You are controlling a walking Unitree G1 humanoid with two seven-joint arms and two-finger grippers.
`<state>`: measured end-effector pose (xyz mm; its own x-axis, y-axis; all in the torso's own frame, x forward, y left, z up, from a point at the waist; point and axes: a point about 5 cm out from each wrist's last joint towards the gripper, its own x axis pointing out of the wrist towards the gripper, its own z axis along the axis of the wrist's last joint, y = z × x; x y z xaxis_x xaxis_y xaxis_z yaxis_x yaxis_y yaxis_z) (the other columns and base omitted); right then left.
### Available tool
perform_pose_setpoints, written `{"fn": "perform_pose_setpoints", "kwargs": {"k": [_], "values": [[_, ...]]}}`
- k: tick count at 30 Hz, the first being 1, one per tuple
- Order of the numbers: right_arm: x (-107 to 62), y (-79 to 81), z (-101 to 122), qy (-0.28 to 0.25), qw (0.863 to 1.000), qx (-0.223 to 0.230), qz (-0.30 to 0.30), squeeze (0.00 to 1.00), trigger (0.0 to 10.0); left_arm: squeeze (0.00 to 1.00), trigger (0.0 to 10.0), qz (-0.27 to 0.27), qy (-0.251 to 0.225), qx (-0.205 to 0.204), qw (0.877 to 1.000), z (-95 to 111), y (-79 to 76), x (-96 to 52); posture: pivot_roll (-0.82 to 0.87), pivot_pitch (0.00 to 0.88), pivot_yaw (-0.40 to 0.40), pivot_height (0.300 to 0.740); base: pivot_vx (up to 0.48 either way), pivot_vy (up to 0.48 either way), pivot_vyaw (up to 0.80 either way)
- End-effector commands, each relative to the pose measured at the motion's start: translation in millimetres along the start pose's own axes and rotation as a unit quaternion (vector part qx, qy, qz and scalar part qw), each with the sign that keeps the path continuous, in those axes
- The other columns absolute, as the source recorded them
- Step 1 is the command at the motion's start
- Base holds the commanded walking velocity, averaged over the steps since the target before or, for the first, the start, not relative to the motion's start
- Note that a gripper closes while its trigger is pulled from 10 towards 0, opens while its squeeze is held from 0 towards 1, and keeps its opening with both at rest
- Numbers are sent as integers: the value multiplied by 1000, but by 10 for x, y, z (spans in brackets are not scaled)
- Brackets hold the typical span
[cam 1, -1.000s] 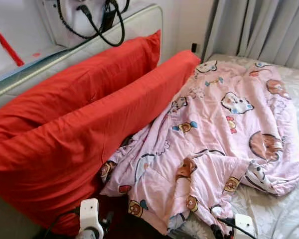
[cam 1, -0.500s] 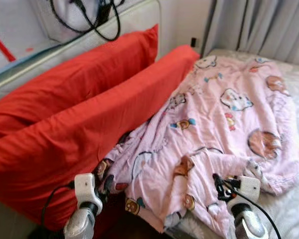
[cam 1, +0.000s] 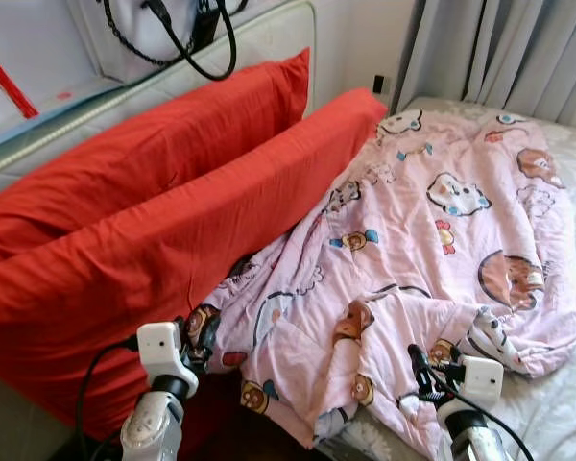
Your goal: Clean up the room
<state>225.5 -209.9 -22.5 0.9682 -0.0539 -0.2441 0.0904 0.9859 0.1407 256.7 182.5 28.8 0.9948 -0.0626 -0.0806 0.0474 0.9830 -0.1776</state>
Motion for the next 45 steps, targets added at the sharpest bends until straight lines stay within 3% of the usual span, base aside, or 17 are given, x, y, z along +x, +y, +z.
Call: {"fn": "perform_pose_setpoints", "kwargs": {"k": [1,7,11,18,24,45], "values": [[0,-10,14,-3,1000,0,-9,0,10000,0,10000,1,4,2,1000,13,15,-24,41,7,50,725,0,0,0],[23,24,95,-26,1000,-2,-1,0,10000,0,10000,3,5,2,1000,37,26,-29,41,1,48,688,0,0,0],[25,48,162,-49,999,-5,-10,0,10000,0,10000,3,1,0,1000,71,26,-9,41,2,47,688,0,0,0],[49,95,191,-42,999,-14,-13,0,10000,0,10000,-3,2,5,1000,84,0,-9,42,10,42,688,0,0,0],[41,129,253,-57,998,-10,-11,0,10000,0,10000,-5,4,8,1000,85,-19,-11,49,30,39,641,0,0,0],[66,208,292,-48,999,-9,-18,0,10000,0,10000,-16,9,18,1000,107,-80,15,52,58,37,641,0,0,0]]}}
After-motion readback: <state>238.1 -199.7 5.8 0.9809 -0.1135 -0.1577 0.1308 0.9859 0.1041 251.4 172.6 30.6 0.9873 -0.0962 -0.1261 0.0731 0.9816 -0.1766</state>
